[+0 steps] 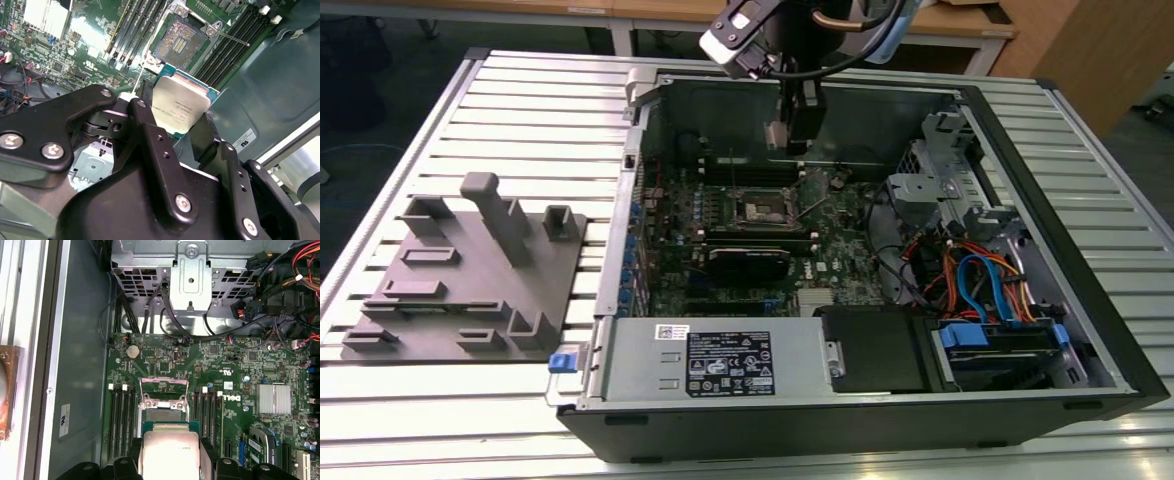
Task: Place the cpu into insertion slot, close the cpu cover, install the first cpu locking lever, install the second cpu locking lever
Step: 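Place the cpu into insertion slot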
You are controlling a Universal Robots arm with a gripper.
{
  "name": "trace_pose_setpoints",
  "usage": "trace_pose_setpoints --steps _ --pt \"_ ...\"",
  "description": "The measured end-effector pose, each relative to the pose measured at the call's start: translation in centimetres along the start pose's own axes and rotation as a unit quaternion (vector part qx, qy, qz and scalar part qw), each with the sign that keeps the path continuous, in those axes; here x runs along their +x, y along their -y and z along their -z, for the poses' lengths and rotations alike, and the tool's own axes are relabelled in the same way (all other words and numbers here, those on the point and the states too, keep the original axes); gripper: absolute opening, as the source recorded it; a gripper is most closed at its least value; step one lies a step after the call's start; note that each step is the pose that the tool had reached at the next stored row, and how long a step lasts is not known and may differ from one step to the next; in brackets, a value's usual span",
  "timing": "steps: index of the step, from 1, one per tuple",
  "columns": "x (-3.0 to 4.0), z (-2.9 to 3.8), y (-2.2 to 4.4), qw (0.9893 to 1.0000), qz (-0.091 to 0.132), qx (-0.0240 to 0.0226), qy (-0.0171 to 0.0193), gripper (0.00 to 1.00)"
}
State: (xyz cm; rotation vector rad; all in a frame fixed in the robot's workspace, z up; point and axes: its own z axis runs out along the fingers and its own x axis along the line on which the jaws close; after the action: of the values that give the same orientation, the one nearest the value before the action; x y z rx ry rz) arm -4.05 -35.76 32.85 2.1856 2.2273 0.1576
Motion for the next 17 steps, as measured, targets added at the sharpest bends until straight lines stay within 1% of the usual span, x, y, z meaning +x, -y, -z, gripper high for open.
trace_pose_setpoints --steps 17 --pt "-0.02 -0.26 0.02 1.0000 0.000 -0.0002 0.0000 0.54"
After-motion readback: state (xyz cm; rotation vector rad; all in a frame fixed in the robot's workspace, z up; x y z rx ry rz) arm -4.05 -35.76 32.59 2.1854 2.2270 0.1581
